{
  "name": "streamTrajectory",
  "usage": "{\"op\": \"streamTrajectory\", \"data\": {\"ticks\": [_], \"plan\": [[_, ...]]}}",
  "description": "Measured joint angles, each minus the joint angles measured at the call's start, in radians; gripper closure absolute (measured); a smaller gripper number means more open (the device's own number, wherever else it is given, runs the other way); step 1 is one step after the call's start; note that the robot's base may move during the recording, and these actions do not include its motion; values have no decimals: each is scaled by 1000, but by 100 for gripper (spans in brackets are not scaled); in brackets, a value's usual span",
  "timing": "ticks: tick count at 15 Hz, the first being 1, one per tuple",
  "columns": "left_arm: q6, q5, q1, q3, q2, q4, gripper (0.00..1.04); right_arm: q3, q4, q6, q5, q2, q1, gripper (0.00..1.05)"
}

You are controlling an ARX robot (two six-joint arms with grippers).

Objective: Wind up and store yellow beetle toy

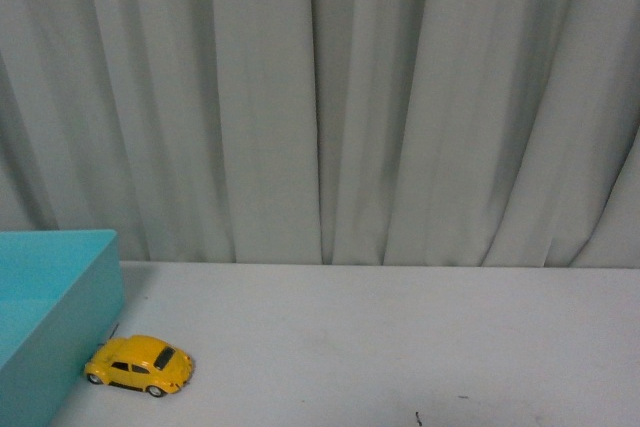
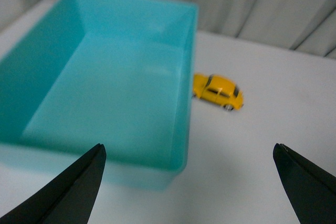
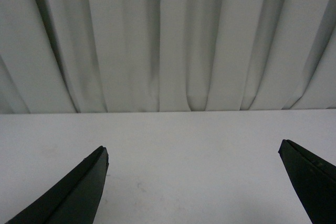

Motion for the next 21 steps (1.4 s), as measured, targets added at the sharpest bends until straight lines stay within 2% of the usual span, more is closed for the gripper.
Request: {"op": "streamTrajectory", "data": {"ticks": [1, 2, 4, 6, 9, 10, 13, 16, 19, 21], "plan": [[-154, -123, -20, 97, 148, -26, 7, 0, 2, 0, -2, 0, 0, 7], [-230, -180, -6, 184, 250, 85, 7, 0, 0, 0, 0, 0, -1, 7], [-237, -155, 14, 268, 407, 248, 7, 0, 0, 0, 0, 0, -1, 6], [-81, -46, 61, 467, 897, 511, 7, 0, 1, -1, 0, 1, -1, 6], [121, 80, 4, 757, 1203, 539, 7, 0, 0, 0, 0, 0, -1, 6], [230, 144, -27, 856, 1297, 507, 7, 0, 0, 0, 0, 0, -1, 6], [342, 217, -51, 935, 1362, 450, 7, 0, 0, 0, 0, 0, -1, 6], [720, 350, -107, 1113, 1480, 209, 7, 0, 0, 0, 0, 0, -1, 6], [1155, 303, -143, 1239, 1575, -132, 7, 0, 0, 0, 0, 1, -1, 6], [1389, 213, -156, 1286, 1637, -280, 7, 0, 0, 0, 0, 0, -1, 6]]}}
